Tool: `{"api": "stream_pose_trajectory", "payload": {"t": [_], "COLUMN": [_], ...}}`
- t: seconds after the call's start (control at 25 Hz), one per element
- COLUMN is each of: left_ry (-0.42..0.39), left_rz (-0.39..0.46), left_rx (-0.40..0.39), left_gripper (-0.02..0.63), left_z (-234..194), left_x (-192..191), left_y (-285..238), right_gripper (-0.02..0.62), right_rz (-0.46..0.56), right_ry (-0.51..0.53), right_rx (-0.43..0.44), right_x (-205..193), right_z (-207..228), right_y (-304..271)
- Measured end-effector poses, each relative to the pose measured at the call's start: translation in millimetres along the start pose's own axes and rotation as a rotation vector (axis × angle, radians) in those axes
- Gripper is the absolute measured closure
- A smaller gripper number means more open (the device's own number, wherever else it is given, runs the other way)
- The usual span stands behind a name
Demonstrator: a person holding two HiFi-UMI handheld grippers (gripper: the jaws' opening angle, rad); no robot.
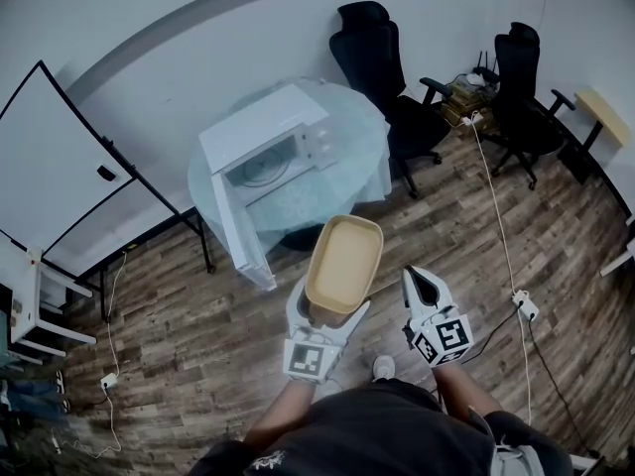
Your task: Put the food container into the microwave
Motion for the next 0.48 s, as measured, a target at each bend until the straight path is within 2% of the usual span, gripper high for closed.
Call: {"api": "stream_pose_trajectory", "payload": {"t": [0.2,0.48], "left_ry": [-0.007,0.009], "left_rz": [-0.015,-0.034], "left_rx": [0.027,0.070], "left_gripper": [0.089,0.089], "left_z": [11,6], "left_x": [0,-6], "left_y": [-28,-55], "right_gripper": [0.595,0.594], "right_rz": [0.002,-0.003], "right_ry": [0.002,-0.004], "right_rx": [0.033,0.105], "right_x": [11,26], "right_z": [27,32], "right_y": [-7,-25]}}
Point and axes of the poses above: the fingertips, and each gripper's own axes: y backward along the fingers, z to its right, x out of its top, the point moved 1 cm from there along y, backward along the fingers, and after that the axes turned 12 degrees about -y, right-handed, at the moved point
